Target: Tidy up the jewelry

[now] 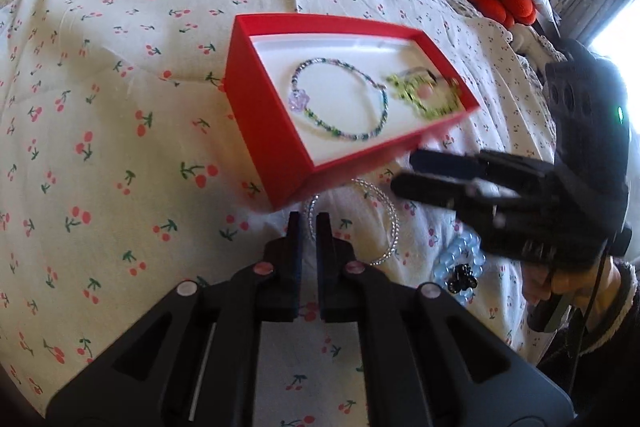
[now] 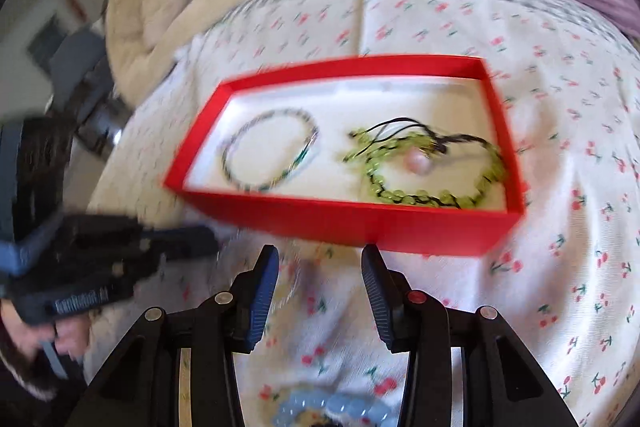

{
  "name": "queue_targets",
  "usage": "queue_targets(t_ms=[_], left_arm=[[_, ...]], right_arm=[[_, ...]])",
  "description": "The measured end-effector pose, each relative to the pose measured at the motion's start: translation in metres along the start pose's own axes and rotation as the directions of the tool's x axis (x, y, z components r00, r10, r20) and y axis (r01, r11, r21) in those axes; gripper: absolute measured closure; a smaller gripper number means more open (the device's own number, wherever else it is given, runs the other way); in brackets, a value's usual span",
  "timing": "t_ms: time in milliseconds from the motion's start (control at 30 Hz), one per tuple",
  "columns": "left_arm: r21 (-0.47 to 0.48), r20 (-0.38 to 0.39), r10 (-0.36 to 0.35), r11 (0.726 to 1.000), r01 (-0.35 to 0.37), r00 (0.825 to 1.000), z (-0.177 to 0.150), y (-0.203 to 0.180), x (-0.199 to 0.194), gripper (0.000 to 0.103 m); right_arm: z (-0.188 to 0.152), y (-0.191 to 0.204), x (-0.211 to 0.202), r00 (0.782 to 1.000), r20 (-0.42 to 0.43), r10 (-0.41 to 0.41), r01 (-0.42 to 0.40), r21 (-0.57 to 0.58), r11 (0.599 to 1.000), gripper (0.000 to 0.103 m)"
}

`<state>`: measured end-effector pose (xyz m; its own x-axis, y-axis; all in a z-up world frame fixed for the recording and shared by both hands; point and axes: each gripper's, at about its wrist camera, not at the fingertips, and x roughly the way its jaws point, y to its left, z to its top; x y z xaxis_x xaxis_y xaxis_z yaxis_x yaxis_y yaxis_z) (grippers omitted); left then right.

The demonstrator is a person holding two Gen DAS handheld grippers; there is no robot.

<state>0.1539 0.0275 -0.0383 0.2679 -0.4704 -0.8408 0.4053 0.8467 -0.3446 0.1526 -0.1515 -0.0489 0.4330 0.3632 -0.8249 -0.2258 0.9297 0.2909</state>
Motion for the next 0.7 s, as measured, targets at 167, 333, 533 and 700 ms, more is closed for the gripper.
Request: queue_targets(t_ms=[167,333,533,700], left_arm=[[0.022,-0.026,-0.023,0.999,0.024,0.999,-0.002,-0.003,0.002,0.097],[0.009,-0.039,-0.023,1.000,0.023,0.999,-0.002,-0.003,0.003,0.097],[0.020,-0.046,-0.039,0.999,0.040,0.998,-0.007,-0.005,-0.007,0.097],[0.047,-0.030,-0.051,0.998,0.052,0.998,-0.013,-0.013,-0.019,0.097]], right_arm=[[-0.005,0.010,0.015,0.996,-0.085,0.007,-0.009,-0.028,1.000,0.059],[-0.012,0.027,0.027,0.996,-0.088,-0.026,0.018,-0.089,0.996,0.095],[-0.021,0.033,0.019,0.990,-0.140,0.036,-0.051,-0.104,0.993,0.099],[-0.027,0.048,-0.003,0.995,-0.083,0.046,-0.057,-0.129,0.990,0.099]])
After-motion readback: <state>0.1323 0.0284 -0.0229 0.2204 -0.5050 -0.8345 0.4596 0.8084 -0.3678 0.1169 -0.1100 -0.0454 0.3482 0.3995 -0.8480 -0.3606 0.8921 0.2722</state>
